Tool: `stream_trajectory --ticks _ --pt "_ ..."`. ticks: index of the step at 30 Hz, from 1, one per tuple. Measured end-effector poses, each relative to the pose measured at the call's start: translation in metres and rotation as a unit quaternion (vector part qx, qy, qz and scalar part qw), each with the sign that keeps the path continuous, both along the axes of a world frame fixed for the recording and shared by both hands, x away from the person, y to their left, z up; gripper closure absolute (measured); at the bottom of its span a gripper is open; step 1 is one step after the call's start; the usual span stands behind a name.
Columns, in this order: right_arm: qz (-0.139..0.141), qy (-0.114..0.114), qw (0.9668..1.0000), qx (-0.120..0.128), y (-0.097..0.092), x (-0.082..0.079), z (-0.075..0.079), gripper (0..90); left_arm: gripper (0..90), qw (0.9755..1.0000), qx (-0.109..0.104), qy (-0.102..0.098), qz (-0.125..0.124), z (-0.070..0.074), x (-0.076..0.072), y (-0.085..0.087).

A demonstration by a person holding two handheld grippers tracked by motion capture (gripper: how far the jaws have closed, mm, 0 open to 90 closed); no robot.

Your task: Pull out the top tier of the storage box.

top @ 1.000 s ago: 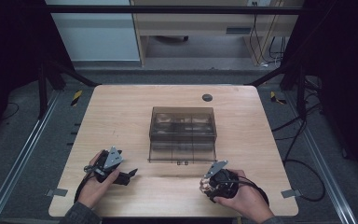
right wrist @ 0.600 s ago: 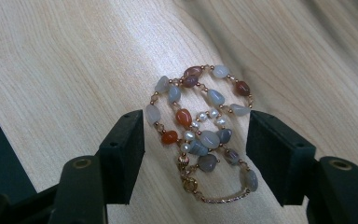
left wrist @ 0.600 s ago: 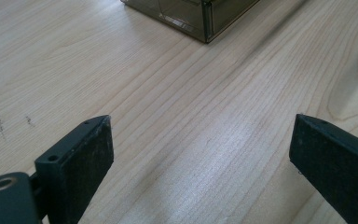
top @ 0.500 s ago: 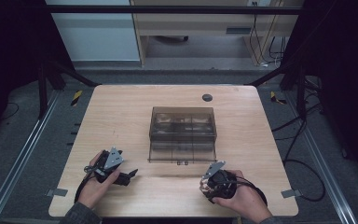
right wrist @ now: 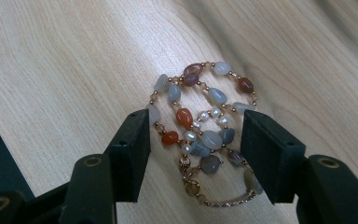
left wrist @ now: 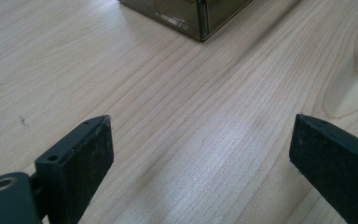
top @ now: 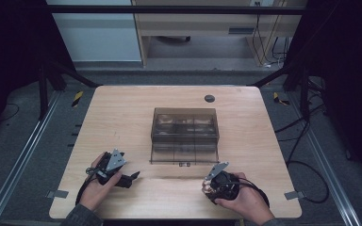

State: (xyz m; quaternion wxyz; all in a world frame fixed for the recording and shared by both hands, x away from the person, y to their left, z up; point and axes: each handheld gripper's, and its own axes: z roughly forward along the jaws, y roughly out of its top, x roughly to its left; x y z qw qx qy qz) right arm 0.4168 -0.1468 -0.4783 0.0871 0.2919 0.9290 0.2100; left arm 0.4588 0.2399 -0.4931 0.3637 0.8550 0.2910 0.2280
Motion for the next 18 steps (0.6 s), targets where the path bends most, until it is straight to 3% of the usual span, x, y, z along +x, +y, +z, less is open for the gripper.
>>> stream_trajectory --ticks 6,18 --pt "-0.002 0.008 0.9999 0.015 -0.002 0.0007 -0.0007 47.6 6.0 1.0 -0.003 0.001 0.002 0.0006 -0.0005 0.0009" --pt "-0.003 0.001 0.9996 0.029 -0.0041 0.0021 -0.0015 60.4 6.7 1.0 -0.006 0.001 0.004 0.0028 -0.0014 0.002"
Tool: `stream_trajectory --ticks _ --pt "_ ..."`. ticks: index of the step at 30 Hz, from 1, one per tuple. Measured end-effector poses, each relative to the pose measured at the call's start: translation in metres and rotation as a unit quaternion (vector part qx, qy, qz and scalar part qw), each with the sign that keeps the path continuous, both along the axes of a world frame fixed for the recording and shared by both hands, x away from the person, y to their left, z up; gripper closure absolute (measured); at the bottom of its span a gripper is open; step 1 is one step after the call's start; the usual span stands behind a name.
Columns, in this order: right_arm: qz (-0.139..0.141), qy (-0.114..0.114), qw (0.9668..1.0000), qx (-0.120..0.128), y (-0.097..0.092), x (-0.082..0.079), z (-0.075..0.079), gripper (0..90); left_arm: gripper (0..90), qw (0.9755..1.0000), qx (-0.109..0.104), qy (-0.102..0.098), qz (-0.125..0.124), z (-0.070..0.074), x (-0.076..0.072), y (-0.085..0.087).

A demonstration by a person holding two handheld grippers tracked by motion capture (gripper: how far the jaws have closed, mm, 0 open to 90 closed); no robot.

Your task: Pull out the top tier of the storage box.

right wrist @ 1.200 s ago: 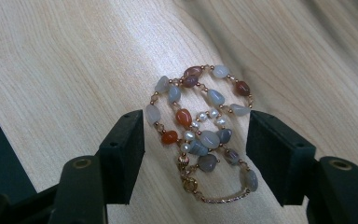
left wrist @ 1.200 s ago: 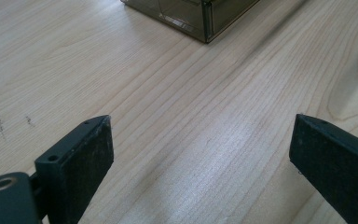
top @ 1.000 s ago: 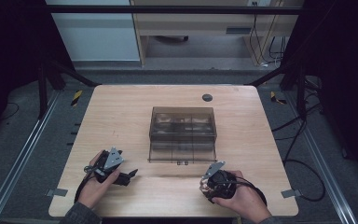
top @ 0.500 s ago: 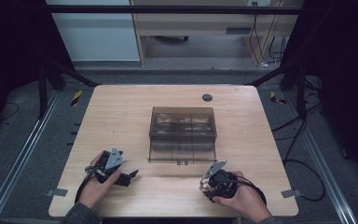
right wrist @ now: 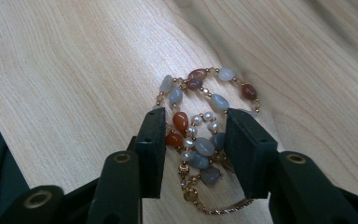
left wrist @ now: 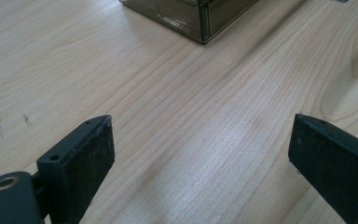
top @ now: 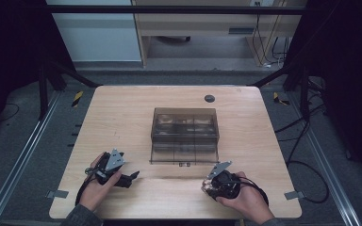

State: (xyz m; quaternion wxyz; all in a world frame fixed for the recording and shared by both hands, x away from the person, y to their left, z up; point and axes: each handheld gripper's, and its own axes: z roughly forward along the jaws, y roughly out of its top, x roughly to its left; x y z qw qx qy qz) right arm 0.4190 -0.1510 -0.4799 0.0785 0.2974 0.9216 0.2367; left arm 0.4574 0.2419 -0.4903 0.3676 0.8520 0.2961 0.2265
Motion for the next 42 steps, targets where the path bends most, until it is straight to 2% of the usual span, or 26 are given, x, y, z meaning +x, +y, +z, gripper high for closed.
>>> stream_trajectory --ticks 3,6,7,13,17,18,28,35,42 --pt "0.002 0.0 1.0 0.003 -0.0003 -0.0013 0.0 64.5 6.7 1.0 0.001 0.001 -0.001 -0.0003 0.0 -0.0001" --pt "0.001 -0.003 1.0 0.004 -0.0018 -0.0008 -0.0001 69.8 6.7 0.9999 -0.013 0.007 -0.003 -0.0005 0.0011 -0.0013" --pt "-0.003 -0.001 1.0 0.006 -0.0015 -0.0007 0.0 70.3 6.7 0.9998 -0.018 0.009 -0.004 -0.0004 0.0016 -0.0021" --pt "-0.001 -0.001 1.0 0.003 -0.0013 -0.0001 0.0005 72.0 7.1 0.9999 -0.016 0.004 -0.004 0.0006 0.0007 -0.0023" --pt "-0.003 -0.002 1.0 0.002 -0.0003 -0.0009 0.0006 73.7 7.1 0.9995 -0.03 0.004 -0.006 0.0017 0.0007 -0.001" --pt "-0.004 -0.001 1.0 0.0 0.0001 -0.0009 0.0008 77.8 7.1 0.9995 -0.03 0.004 -0.007 0.0019 0.0007 -0.0011" --pt "-0.006 -0.004 0.9999 -0.011 0.0028 -0.0019 0.002 80.2 7.1 0.9995 -0.031 0.006 -0.007 0.0018 0.0004 -0.0008" --pt "-0.008 -0.002 0.9999 -0.006 0.0003 -0.0011 0.0018 80.4 7.2 0.9993 -0.033 0.01 -0.011 0.002 0.0004 -0.0008" --pt "-0.013 -0.008 0.9999 0.003 -0.0047 -0.0015 0.0068 80.5 7.1 0.9993 -0.036 0.009 -0.002 0.0025 0.0006 0.0005"
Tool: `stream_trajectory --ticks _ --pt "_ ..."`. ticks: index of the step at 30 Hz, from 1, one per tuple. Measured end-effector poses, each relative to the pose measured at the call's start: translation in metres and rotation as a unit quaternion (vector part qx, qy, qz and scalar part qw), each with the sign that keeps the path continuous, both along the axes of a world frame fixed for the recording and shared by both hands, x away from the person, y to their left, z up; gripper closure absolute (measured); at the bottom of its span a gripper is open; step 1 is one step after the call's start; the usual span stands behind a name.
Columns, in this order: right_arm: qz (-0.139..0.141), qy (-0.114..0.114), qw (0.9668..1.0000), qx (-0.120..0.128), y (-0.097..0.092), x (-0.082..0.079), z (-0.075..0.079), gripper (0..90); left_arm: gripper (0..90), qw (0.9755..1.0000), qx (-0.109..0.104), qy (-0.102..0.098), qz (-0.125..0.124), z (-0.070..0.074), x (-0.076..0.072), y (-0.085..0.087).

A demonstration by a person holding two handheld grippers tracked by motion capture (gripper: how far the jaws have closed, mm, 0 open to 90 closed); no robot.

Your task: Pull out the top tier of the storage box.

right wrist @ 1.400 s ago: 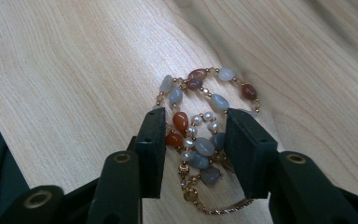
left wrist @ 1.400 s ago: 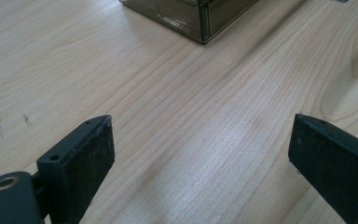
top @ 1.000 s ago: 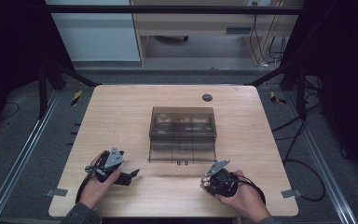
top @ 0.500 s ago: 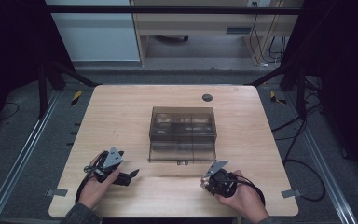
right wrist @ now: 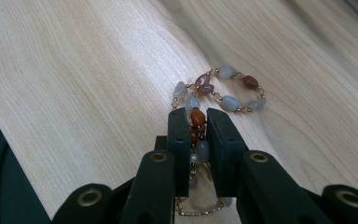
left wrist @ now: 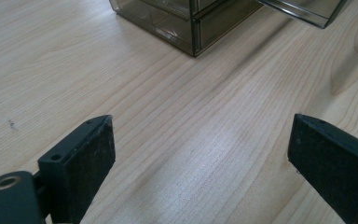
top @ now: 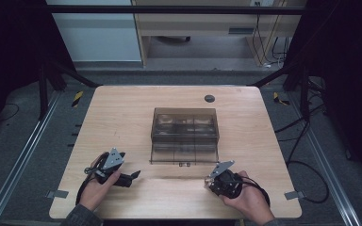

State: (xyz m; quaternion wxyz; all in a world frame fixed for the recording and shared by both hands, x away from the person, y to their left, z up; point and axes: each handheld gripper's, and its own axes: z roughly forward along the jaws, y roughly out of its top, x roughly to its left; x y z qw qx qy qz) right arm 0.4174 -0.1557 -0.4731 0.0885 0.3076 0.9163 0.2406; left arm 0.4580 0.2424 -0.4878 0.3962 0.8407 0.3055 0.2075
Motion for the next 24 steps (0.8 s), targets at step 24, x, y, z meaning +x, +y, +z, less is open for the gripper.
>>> stream_trajectory --ticks 24 --pt "-0.031 -0.018 0.9992 0.018 -0.039 0.001 0.033 80.6 7.1 0.9999 -0.007 0.0 0.011 0.001 0.001 0.004"
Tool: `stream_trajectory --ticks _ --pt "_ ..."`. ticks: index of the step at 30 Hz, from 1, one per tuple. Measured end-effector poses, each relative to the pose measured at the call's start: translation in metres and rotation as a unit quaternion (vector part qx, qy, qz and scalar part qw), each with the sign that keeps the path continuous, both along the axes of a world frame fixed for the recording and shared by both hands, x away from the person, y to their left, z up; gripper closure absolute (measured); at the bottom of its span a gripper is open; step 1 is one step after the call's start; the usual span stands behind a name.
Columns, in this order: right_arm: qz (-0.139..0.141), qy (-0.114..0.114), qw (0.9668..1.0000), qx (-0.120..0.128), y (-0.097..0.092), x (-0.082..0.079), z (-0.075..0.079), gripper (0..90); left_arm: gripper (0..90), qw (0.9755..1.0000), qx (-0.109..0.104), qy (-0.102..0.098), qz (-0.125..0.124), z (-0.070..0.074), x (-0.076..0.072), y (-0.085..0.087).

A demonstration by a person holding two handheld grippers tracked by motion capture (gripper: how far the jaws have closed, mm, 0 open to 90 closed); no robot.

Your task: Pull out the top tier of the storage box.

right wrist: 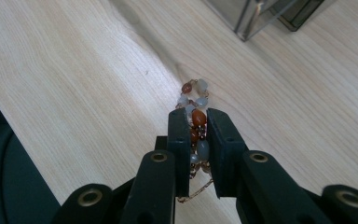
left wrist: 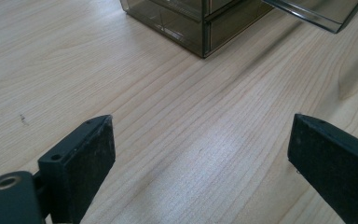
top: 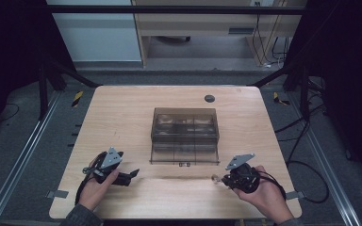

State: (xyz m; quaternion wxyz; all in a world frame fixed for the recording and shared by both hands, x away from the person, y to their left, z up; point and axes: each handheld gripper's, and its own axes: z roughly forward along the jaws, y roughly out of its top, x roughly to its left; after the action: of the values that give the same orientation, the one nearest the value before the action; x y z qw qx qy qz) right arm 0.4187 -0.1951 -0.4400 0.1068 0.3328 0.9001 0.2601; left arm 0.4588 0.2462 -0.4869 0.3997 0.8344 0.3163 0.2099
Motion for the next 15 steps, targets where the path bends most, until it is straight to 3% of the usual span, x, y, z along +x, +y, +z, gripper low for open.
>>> stream_trajectory --ticks 15 --pt "-0.019 -0.021 0.9995 0.011 -0.019 0.004 0.028 80.7 7.1 1.0 -0.003 -0.002 0.004 0.001 0.0 0.002"
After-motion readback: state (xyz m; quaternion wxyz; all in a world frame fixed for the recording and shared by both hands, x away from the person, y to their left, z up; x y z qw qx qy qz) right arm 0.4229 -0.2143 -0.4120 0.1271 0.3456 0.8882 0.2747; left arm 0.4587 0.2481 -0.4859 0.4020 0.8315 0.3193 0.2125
